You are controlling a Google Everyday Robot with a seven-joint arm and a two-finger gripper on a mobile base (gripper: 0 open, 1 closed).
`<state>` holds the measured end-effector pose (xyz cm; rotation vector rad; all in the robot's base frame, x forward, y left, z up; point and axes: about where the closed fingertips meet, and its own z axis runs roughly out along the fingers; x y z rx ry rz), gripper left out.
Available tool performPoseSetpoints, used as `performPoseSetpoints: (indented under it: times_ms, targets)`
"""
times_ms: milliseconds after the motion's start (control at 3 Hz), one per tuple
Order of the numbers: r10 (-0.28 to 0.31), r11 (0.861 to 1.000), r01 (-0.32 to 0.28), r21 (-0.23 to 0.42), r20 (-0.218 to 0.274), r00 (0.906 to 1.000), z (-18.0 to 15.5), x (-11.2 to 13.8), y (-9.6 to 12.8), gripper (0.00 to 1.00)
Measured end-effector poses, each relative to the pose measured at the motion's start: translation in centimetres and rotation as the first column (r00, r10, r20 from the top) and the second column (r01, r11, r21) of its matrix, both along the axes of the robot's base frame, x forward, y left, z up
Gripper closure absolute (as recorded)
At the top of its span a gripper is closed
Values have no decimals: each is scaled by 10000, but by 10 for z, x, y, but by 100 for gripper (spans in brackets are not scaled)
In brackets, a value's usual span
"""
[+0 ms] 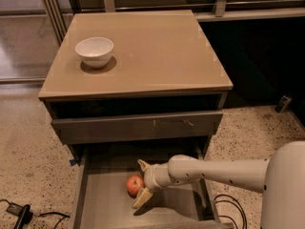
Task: Pick apple from middle drawer and place on counter
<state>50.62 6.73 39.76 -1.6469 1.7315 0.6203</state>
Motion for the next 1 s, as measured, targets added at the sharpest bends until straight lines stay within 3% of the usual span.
performPoseSetpoints:
  times_ms: [333,1000]
  targets:
    - [-14,10000,14,18,-7,10000,-1,1,0,0]
    - [-13,10000,13,18,-7,10000,-1,1,0,50]
